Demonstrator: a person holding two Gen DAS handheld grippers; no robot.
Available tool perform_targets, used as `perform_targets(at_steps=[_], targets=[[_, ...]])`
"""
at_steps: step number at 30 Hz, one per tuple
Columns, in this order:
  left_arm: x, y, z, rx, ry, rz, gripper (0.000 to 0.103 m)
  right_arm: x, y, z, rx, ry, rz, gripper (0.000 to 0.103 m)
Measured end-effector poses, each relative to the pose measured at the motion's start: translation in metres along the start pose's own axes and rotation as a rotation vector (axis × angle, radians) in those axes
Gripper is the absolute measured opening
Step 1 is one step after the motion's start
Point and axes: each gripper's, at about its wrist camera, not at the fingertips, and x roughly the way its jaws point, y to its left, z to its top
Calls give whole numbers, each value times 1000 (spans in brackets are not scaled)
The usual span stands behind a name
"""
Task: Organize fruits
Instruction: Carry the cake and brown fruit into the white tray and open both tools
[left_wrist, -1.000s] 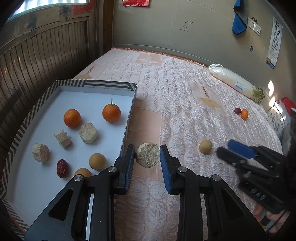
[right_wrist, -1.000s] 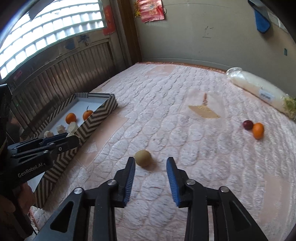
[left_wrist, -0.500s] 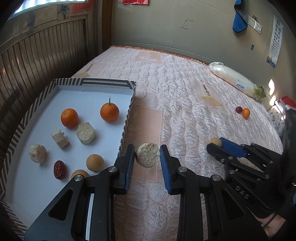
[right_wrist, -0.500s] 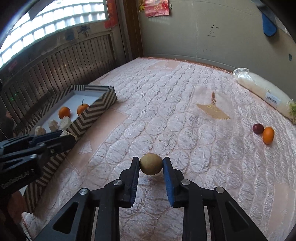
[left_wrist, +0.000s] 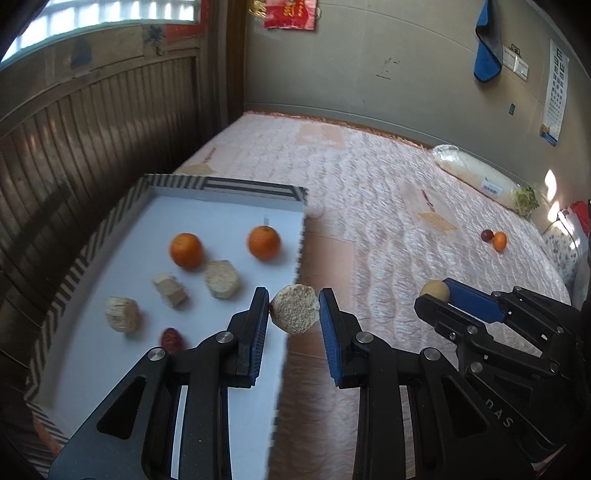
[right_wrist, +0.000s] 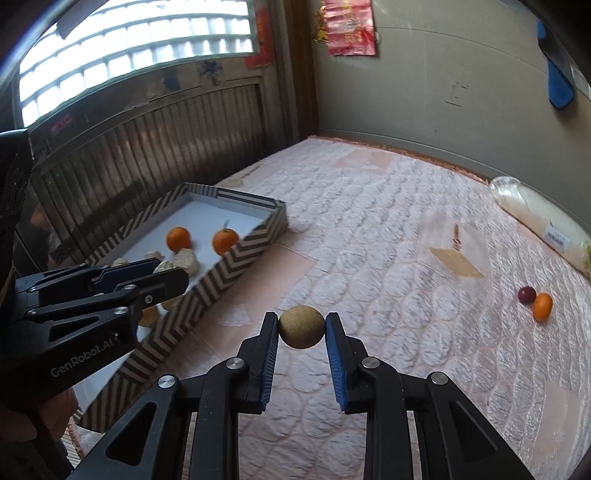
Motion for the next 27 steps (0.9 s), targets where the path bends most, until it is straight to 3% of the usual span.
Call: perform_targets(at_steps=[12, 27], targets=[[-9, 54, -9, -65, -4, 83, 27, 11, 63, 15, -118, 8, 83, 25], [-5, 100, -30, -125, 43, 154, 27, 32, 125, 9, -236, 62, 195, 25]])
